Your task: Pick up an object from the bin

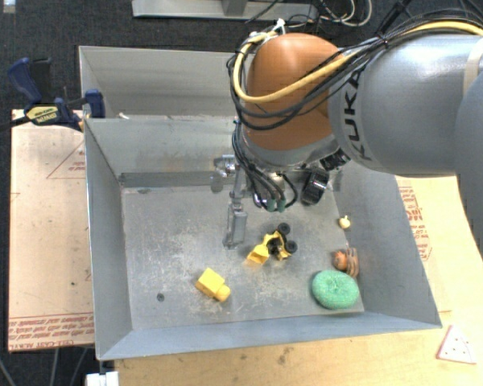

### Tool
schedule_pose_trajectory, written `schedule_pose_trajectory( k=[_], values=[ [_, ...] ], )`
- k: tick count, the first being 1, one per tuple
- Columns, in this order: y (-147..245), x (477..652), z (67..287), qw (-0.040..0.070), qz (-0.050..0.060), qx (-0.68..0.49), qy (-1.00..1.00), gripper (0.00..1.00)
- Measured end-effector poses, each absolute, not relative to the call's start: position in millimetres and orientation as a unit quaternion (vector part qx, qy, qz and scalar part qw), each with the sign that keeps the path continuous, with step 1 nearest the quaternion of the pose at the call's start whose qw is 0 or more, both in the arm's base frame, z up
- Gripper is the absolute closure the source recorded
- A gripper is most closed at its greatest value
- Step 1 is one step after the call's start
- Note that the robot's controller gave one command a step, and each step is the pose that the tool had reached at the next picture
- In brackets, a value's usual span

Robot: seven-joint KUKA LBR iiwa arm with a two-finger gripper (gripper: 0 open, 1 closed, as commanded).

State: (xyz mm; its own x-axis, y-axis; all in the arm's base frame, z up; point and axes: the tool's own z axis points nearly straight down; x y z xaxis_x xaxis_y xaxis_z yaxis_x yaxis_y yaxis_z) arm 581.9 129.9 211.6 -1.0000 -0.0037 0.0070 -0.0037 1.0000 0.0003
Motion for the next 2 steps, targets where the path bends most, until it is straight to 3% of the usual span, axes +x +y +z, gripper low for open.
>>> schedule_pose_trajectory(
  k=[1,2],
  values=[
    [129,583.4,217,-0.001,-0.001,0.000,-1.000,0.00],
    [107,564.8,164,-0.003,-0.001,0.023,-1.000,0.00]
  ],
)
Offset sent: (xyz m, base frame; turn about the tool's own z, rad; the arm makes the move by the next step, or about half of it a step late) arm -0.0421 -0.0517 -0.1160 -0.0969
